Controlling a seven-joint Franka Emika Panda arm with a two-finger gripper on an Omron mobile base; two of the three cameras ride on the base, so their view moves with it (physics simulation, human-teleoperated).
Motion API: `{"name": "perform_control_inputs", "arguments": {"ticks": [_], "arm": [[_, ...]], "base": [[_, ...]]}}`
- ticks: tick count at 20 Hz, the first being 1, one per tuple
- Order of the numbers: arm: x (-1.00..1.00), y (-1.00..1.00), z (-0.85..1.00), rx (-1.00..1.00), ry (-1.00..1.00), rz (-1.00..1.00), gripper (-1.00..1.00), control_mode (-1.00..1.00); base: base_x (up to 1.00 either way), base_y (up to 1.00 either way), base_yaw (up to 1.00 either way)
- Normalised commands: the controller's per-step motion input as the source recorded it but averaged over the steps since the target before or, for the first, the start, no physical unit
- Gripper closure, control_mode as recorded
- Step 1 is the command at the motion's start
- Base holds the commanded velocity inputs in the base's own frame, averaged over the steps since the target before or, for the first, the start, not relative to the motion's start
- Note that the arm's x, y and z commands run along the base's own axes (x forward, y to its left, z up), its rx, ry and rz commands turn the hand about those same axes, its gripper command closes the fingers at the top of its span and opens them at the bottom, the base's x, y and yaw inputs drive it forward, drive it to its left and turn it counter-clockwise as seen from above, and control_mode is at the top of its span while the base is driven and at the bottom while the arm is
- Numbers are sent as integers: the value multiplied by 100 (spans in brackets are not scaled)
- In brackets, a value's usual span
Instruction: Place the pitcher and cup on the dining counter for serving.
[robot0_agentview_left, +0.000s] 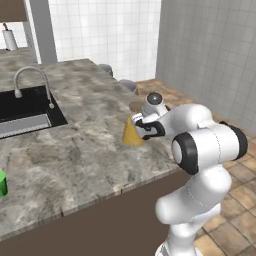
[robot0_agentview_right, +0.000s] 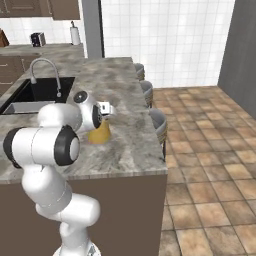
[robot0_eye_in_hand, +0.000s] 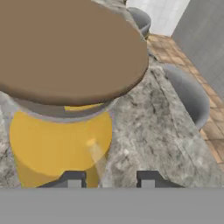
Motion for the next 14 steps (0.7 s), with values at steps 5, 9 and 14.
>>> {"name": "perform_control_inputs", "arguments": {"ticks": [5,9,14], "arm": [[-49,-3,65,0,-2,-5,-100,-100],[-96,-13,64,5,-11,-6,-100,-100],[-100,-16,39,16,-4,-6,-100,-100]], "base": [[0,0,0],[0,0,0],[0,0,0]]}}
